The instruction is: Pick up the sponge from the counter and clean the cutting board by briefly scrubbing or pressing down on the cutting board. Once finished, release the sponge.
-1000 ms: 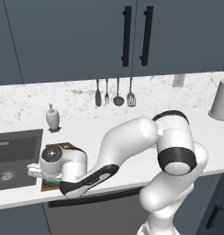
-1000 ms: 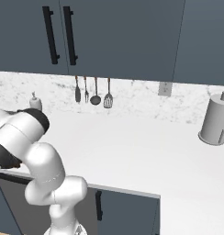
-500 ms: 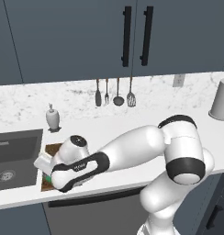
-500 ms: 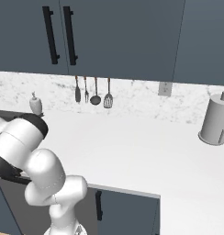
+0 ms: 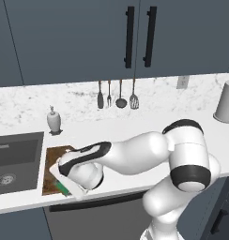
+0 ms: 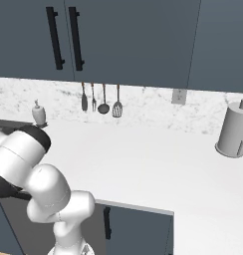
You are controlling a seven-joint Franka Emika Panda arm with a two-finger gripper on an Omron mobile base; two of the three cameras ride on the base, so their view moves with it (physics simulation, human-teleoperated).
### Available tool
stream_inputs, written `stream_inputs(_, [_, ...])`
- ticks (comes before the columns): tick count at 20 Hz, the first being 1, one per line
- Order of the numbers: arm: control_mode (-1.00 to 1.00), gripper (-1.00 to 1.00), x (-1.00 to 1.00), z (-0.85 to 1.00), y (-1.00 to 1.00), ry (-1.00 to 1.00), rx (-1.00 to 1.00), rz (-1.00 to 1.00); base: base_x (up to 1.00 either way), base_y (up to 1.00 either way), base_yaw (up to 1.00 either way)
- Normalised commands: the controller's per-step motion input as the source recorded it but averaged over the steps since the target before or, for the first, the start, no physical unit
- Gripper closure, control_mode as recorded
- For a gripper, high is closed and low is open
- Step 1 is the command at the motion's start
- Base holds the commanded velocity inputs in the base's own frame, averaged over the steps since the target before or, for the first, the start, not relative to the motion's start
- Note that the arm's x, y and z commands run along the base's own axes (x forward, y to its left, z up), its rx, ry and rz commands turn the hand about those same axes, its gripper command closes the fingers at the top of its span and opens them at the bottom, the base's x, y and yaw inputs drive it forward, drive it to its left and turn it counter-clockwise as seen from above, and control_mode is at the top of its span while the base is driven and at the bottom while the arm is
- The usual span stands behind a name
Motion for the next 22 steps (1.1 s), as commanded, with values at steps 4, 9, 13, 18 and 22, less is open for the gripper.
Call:
stream_inputs(4, [-1.00, 1.00, 0.13, 0.10, 0.00, 0.15, 0.04, 0.00, 0.00, 0.00, 0.00])
stream_inputs(9, [-1.00, 1.00, 0.18, 0.44, 0.00, 0.12, 0.05, 0.00, 0.00, 0.00, 0.00])
stream_inputs(13, [-1.00, 1.00, 0.22, 0.51, 0.00, 0.09, 0.03, 0.00, 0.00, 0.00, 0.00])
stream_inputs(18, [-1.00, 1.00, 0.54, 0.10, 0.00, 0.23, 0.12, 0.00, 0.00, 0.00, 0.00])
stream_inputs(22, [-1.00, 1.00, 0.50, -0.01, 0.00, 0.29, 0.19, 0.02, 0.00, 0.00, 0.00])
